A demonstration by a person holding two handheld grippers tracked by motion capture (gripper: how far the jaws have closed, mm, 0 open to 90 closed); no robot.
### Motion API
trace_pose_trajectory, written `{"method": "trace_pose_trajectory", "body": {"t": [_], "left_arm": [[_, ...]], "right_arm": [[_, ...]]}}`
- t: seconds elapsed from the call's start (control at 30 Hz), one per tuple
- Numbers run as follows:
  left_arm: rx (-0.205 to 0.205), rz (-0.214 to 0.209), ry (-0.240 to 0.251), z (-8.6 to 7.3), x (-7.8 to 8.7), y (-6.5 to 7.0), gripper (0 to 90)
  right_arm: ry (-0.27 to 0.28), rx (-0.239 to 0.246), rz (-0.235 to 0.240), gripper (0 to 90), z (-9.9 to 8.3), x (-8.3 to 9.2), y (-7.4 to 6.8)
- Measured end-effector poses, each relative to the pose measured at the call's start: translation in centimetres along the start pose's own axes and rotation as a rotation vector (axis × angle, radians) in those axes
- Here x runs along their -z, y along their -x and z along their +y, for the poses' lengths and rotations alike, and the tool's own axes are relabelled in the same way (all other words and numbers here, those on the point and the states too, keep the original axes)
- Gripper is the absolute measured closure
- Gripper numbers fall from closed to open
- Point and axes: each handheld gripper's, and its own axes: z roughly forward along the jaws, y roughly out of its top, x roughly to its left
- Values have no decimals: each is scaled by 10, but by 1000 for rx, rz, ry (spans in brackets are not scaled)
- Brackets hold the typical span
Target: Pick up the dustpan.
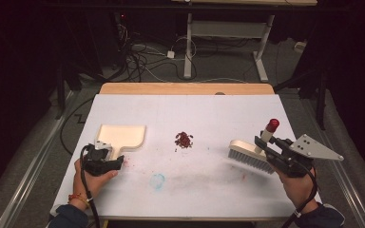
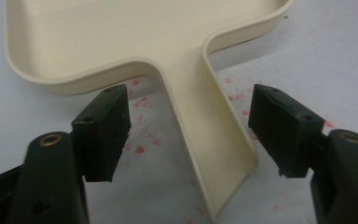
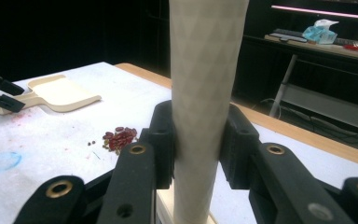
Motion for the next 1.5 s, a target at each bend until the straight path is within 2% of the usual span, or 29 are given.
{"method": "trace_pose_trajectory", "body": {"t": [0.07,0.13,0.2,0.23,0.27,0.3,0.33,0.5,0.63,0.77,0.87,1.03,1.13,1.3,1.5], "left_arm": [[-6,-11,-2,2,-2,-1,367],[-1,-14,3,5,-4,0,459],[6,-14,-2,7,-4,-1,483],[12,-5,-1,8,-5,-1,577],[2,1,0,10,-6,-1,577],[-12,8,1,12,-7,0,636],[-30,14,-4,14,-9,1,636],[-42,0,-9,19,-11,-3,640],[-62,8,-11,20,-9,-2,641],[-96,2,-3,26,-3,-1,642],[-125,-13,5,29,2,2,643],[-151,-42,22,32,12,5,643],[-166,-51,31,33,20,7,643],[-190,-72,34,28,32,12,643],[-214,-115,28,18,38,24,642]], "right_arm": [[-3,0,-5,702,0,-1,0],[-9,-2,-2,702,-1,-2,-1],[-13,-3,2,702,-1,-3,-1],[-16,-15,15,702,-2,-4,-1],[-16,-15,15,702,-2,-4,-1],[-18,-27,25,702,-2,-4,-1],[-18,-27,25,702,-2,-4,-1],[-26,-22,24,702,-3,-7,1],[-30,-22,23,702,-3,-11,1],[-37,-18,9,703,-2,-13,3],[-30,-38,-9,703,-2,-10,5],[-34,-29,-31,703,-1,-8,5],[-29,-49,-54,703,-1,-5,8],[-30,-57,-63,703,-4,-1,11],[-24,-65,-64,703,-5,-1,13]]}}
